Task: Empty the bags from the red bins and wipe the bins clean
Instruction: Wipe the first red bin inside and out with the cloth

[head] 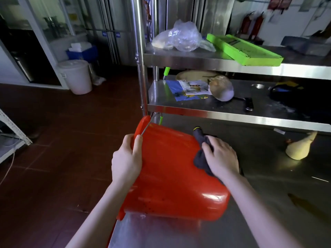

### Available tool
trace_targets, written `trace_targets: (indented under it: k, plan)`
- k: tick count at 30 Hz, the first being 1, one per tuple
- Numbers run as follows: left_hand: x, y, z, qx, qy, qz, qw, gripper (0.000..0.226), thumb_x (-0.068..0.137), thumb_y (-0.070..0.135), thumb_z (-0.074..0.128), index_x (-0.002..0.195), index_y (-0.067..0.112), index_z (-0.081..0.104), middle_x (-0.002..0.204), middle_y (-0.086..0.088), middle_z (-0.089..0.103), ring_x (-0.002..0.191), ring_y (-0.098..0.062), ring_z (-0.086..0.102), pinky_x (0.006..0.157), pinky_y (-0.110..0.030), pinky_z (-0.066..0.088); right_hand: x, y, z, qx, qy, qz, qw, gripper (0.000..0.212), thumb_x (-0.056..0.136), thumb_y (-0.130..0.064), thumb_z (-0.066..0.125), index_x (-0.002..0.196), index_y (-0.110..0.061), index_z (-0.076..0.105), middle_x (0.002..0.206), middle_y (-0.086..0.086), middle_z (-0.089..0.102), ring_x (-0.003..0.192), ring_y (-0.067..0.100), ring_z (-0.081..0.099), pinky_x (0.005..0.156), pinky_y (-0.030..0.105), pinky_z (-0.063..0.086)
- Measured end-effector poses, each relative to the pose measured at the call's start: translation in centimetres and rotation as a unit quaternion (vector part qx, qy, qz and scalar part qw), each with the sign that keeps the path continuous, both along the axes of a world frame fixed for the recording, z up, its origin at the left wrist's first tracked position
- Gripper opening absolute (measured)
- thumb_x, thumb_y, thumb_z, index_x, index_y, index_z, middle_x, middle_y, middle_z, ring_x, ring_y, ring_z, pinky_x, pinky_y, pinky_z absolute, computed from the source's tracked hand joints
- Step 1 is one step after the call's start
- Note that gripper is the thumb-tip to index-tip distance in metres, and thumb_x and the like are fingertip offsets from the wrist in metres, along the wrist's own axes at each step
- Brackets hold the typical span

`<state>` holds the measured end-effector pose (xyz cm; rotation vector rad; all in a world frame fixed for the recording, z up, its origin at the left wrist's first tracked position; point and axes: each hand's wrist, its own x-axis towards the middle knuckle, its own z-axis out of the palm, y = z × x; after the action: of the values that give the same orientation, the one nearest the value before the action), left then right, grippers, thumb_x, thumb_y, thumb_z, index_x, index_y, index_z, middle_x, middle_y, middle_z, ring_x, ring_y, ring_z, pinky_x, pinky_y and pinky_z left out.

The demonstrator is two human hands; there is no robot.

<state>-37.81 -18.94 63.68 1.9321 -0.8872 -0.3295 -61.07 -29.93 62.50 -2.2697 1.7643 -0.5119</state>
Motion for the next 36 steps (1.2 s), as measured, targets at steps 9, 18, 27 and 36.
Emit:
trace_targets:
  k: [9, 18, 27, 36]
  plan:
    - [0.4, -1.8, 0.6, 0.019, 0.021, -0.008, 1.0, 0.04, 0.093, 0.059, 0.038, 0.113, 0.031, 0.057, 0.085, 0.002, 0.065, 0.086, -0.026, 0.06, 0.072, -0.034, 0.042, 13.1, 7.0, 0.7, -0.127, -0.014, 0.16, 0.979, 0.055, 0.094, -0.047, 0.029, 0.142, -0.026, 0.047, 0.145, -0.002, 0.049, 0.137, 0.026, 0.041, 0.113, 0.047, 0.03]
    - [-3.0, 3.8, -2.6, -0.103, 0.029, 0.016, 0.994, 0.036, 0.093, 0.061, 0.038, 0.114, 0.038, 0.056, 0.067, 0.018, 0.066, 0.055, 0.001, 0.061, 0.043, -0.008, 0.039, -0.8, 0.3, -0.2, -0.001, -0.033, -0.042, 0.999, 0.044, 0.095, -0.042, 0.034, 0.128, -0.024, 0.057, 0.134, 0.003, 0.058, 0.12, 0.03, 0.053, 0.102, 0.04, 0.039]
    - [-4.7, 4.2, -5.9, -0.103, 0.044, -0.074, 0.991, 0.037, 0.087, 0.056, 0.032, 0.116, 0.042, 0.05, 0.058, -0.003, 0.063, 0.037, -0.009, 0.048, 0.039, -0.026, 0.038, 10.0, 5.0, 1.2, -0.144, -0.027, 0.124, 0.982, 0.05, 0.091, -0.041, 0.042, 0.135, -0.022, 0.056, 0.14, 0.0, 0.055, 0.131, 0.028, 0.047, 0.11, 0.045, 0.035]
    - [-4.6, -3.6, 1.9, -0.009, -0.004, -0.058, 0.998, 0.059, 0.096, 0.046, 0.046, 0.151, 0.033, 0.027, 0.108, -0.014, 0.069, 0.086, -0.024, 0.068, 0.067, -0.026, 0.045, 6.1, 6.1, -1.1, -0.177, -0.046, 0.16, 0.97, 0.054, 0.092, -0.044, 0.043, 0.142, -0.027, 0.047, 0.146, -0.003, 0.049, 0.137, 0.024, 0.042, 0.114, 0.046, 0.032]
